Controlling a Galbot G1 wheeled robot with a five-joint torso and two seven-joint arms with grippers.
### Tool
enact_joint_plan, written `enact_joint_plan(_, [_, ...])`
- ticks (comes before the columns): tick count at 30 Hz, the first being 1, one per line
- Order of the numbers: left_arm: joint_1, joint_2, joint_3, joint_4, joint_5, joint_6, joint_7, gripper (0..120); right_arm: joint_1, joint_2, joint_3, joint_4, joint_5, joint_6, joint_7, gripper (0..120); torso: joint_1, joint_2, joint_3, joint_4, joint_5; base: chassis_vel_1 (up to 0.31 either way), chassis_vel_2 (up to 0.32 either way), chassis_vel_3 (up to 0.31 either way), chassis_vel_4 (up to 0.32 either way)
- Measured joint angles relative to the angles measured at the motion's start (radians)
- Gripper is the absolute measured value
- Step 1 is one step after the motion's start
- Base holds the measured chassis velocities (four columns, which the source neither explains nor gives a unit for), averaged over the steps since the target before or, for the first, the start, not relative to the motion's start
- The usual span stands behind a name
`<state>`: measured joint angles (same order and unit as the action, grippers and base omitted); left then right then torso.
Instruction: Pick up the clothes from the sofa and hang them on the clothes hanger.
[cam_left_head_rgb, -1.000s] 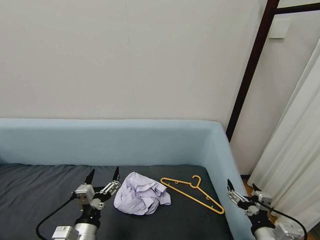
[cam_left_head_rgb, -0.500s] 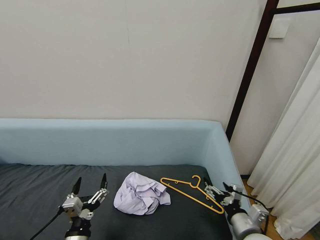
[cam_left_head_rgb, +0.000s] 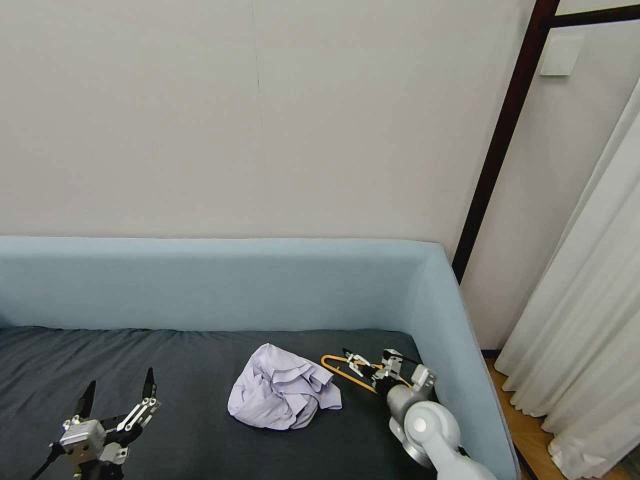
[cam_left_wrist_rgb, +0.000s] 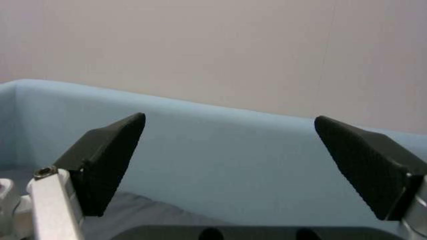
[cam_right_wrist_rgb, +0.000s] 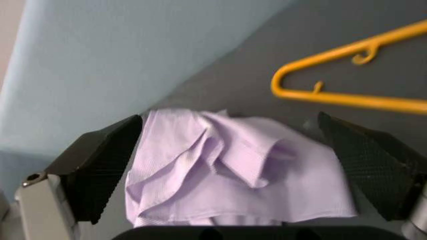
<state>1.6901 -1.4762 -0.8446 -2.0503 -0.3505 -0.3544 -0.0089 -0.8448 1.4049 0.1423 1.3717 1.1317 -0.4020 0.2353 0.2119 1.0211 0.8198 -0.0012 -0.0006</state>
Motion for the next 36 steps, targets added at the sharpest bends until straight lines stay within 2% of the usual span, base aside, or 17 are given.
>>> enact_joint_plan(1, [0.0,0.0,0.0,0.0,0.0,0.0,0.0,100,0.0,0.0,0.0,0.0,0.0,0.0,0.0,100,0.0,0.0,0.0,0.0,0.0,0.0,0.0,0.0,0.0])
enact_joint_plan(5, [0.001,0.004,-0.015,0.007,0.001,-0.016,-0.001,100,0.058,0.114,0.004,-0.142,-0.078,-0.012,-0.01,100,0.0,0.0,0.0,0.0004,0.0003,0.0,0.0,0.0,0.0])
enact_joint_plan(8, [0.002,0.014,-0.021,0.014,0.0,-0.023,-0.001,100,0.086,0.157,0.021,-0.223,-0.137,0.0,-0.038,100,0.0,0.0,0.0,0.0001,0.0,0.0,0.0,0.0,0.0])
enact_joint_plan(12, [0.0,0.029,-0.029,0.025,-0.007,-0.036,-0.001,100,0.119,0.204,0.05,-0.326,-0.216,0.031,-0.062,100,0.0,0.0,0.0,0.0003,0.0004,0.0,0.0,0.0,0.0])
enact_joint_plan(17, [-0.001,0.037,-0.03,0.031,-0.016,-0.044,-0.003,100,0.127,0.209,0.066,-0.367,-0.272,0.048,-0.078,96,0.0,0.0,0.0,-0.0001,0.0002,0.0,0.0,0.0,0.0])
enact_joint_plan(21, [0.0,0.041,-0.03,0.033,-0.018,-0.051,-0.003,100,0.121,0.208,0.069,-0.372,-0.316,0.051,-0.082,80,0.0,0.0,0.0,0.0,0.0003,0.0,0.0,0.0,0.0])
enact_joint_plan(23, [0.001,0.041,-0.03,0.033,-0.018,-0.051,-0.003,100,0.12,0.208,0.069,-0.373,-0.324,0.051,-0.083,77,0.0,0.0,0.0,0.0,0.0003,0.0,0.0,0.0,0.0])
enact_joint_plan(29, [0.011,0.036,-0.03,0.021,-0.016,-0.054,-0.003,100,0.106,0.205,0.068,-0.373,-0.359,0.047,-0.086,49,0.0,0.0,0.0,0.0001,0.0003,0.0,0.0,0.0,0.0])
enact_joint_plan(30, [0.011,0.036,-0.03,0.021,-0.016,-0.054,-0.003,100,0.106,0.205,0.068,-0.373,-0.359,0.047,-0.086,49,0.0,0.0,0.0,0.0001,0.0003,0.0,0.0,0.0,0.0])
enact_joint_plan(34, [0.015,0.033,-0.036,0.019,-0.016,-0.063,-0.003,100,0.091,0.204,0.062,-0.354,-0.367,0.043,-0.097,32,0.0,0.0,0.0,0.0002,0.0004,0.0,0.0,0.0,0.0])
enact_joint_plan(36, [0.015,0.032,-0.037,0.019,-0.016,-0.065,-0.003,100,0.086,0.204,0.059,-0.347,-0.368,0.044,-0.099,28,0.0,0.0,0.0,0.0002,0.0004,0.0,0.0,0.0,0.0])
